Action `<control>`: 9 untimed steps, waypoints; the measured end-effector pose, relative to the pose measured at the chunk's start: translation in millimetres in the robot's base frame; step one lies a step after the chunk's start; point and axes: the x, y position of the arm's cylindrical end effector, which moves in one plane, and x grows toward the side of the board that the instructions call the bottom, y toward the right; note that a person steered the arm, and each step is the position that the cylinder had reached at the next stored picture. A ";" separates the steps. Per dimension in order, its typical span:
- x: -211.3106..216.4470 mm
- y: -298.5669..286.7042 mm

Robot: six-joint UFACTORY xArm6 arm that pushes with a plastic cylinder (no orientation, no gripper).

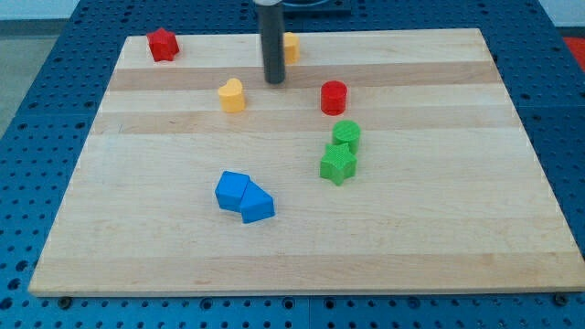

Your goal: Keep yellow heart at top right corner of the board

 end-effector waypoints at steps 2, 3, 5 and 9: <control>-39.4 13.2; -54.8 23.0; -14.4 -7.0; 36.4 -107.9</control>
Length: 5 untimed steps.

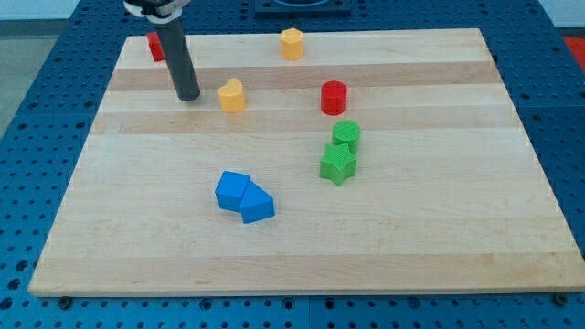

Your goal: Keep yellow heart at top right corner of the board

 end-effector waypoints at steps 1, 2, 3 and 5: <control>19.5 14.1; 24.8 52.6; 3.5 90.8; 11.8 42.4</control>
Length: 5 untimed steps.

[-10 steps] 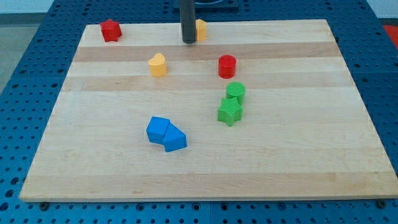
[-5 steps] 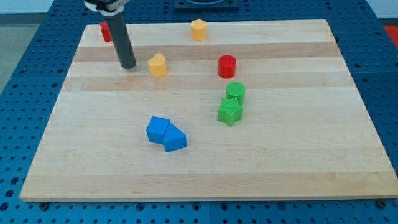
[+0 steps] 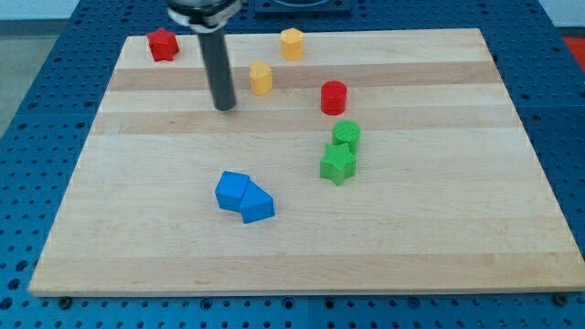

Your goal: Keep yellow heart at top right corner of the board

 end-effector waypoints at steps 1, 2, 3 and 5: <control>-16.6 2.9; -50.1 41.4; -72.3 112.6; -90.2 196.6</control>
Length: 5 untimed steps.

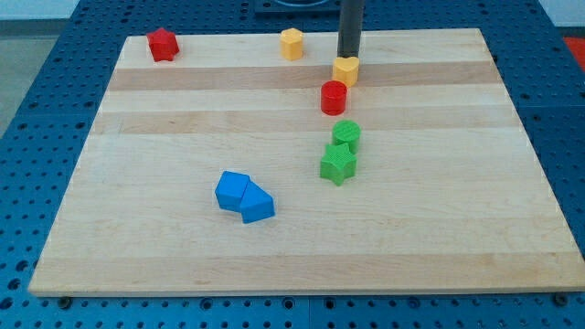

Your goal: Keep yellow heart at top right corner of the board

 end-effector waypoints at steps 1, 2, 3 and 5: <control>18.0 -67.7; 49.2 -124.1; 70.9 -101.8; 21.6 13.1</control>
